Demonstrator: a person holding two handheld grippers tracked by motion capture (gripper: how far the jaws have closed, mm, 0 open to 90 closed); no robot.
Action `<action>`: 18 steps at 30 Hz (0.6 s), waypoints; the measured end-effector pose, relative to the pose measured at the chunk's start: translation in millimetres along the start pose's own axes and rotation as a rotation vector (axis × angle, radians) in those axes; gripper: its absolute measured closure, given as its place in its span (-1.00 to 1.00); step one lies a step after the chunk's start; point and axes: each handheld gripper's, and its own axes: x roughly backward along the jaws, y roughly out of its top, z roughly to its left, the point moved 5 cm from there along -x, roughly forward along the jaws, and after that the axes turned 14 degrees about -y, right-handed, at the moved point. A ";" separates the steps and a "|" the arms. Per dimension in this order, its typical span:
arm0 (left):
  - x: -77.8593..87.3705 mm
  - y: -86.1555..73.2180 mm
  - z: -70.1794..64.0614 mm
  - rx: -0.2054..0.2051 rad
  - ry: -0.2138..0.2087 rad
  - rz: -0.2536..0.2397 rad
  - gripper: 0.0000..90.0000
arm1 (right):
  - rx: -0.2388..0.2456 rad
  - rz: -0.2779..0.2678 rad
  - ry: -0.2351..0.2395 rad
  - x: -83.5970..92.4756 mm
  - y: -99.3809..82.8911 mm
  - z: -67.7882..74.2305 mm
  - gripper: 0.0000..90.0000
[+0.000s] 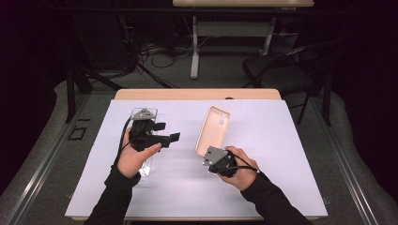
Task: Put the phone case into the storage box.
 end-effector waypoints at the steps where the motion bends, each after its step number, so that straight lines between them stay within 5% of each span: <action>1: -0.9 -0.2 -0.4 0.002 -0.002 0.002 -0.44 | 0.002 -0.006 0.002 -0.1 2.0 0.9 0.96; 18: -11.9 -1.4 -3.3 0.071 -0.026 0.064 -0.23 | 0.063 -0.017 -0.005 -2.2 17.6 11.6 0.96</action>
